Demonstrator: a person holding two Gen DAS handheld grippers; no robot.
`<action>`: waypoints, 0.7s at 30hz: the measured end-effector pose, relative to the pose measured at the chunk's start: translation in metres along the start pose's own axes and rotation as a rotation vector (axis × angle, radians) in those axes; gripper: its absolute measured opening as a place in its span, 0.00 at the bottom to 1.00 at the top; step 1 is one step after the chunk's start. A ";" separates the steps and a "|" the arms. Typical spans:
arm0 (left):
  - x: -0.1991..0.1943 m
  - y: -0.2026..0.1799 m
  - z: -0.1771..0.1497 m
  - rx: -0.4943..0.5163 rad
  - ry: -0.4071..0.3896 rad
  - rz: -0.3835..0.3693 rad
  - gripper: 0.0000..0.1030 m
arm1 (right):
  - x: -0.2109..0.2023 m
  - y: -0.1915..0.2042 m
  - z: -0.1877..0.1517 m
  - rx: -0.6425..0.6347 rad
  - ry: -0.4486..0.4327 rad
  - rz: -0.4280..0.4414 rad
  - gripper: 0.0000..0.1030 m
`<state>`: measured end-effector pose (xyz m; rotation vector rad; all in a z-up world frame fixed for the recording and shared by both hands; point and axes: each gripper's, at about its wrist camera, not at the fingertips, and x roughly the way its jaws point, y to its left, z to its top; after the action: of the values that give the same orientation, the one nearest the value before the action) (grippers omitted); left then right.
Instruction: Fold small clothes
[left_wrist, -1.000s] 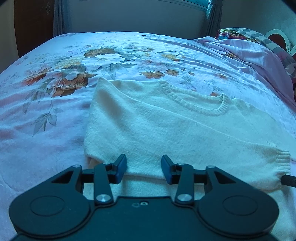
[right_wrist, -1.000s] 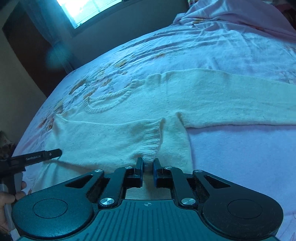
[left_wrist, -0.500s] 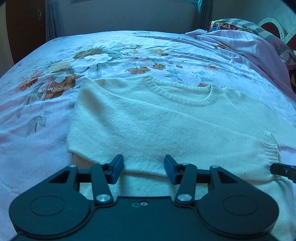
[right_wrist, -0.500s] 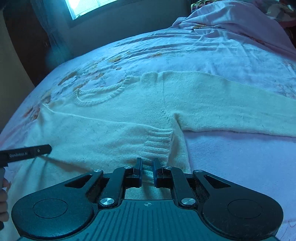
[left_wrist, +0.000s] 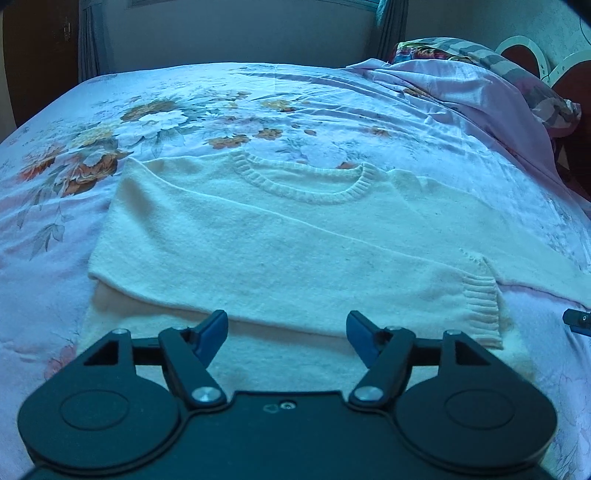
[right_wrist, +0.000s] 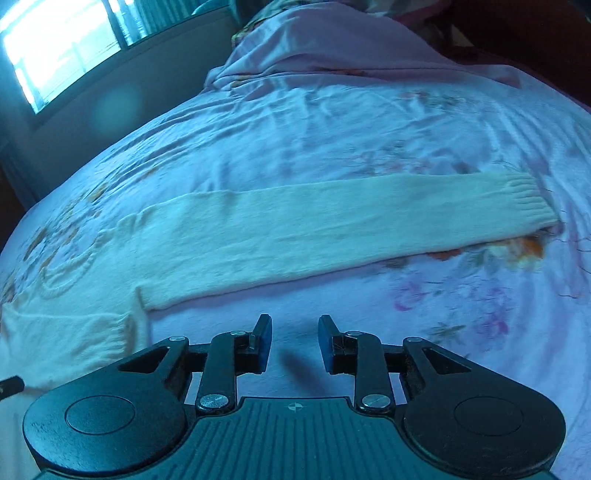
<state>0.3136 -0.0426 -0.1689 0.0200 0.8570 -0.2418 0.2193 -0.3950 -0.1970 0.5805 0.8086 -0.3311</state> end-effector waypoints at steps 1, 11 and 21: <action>0.002 -0.003 0.000 -0.005 0.000 0.006 0.69 | -0.002 -0.012 0.004 0.028 -0.010 -0.025 0.28; 0.016 -0.009 0.004 0.008 0.001 0.059 0.70 | 0.008 -0.096 0.047 0.226 -0.095 -0.192 0.33; 0.022 0.008 0.006 -0.002 -0.005 0.083 0.70 | 0.023 -0.121 0.071 0.343 -0.184 -0.239 0.08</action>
<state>0.3335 -0.0401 -0.1825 0.0526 0.8493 -0.1632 0.2164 -0.5352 -0.2186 0.7624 0.6472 -0.7422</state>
